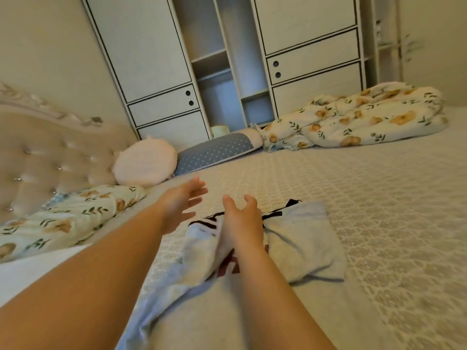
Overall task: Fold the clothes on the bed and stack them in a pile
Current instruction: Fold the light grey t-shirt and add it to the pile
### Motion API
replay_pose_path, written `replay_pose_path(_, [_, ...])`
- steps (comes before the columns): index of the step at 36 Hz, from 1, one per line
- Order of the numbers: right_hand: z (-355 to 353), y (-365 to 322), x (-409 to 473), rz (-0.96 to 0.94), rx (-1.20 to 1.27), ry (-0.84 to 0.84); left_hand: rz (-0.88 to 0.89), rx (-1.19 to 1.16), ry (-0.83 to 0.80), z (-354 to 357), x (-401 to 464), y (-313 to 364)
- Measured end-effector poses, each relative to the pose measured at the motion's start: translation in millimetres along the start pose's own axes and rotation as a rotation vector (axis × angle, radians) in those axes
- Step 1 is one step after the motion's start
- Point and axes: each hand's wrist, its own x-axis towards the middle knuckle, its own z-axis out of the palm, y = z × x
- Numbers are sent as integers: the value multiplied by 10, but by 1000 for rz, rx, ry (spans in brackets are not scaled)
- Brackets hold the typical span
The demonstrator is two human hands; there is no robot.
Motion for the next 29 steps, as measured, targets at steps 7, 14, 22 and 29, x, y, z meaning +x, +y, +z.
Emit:
replay_pose_path(7, [4,161,21,5,-443,-48,139,740,103,38,-89,-828])
replay_pose_path(14, [4,279,87,35,-795,-137,204,902,-20,-2,-106,-1279])
replay_pose_path(22, [-177,223,202,-158,-584,192,114,806,-58,97,76,-1211])
replay_pose_path(29, [-206,246,213,128,-936,-68,-91,1155,-54,292,264,-1231])
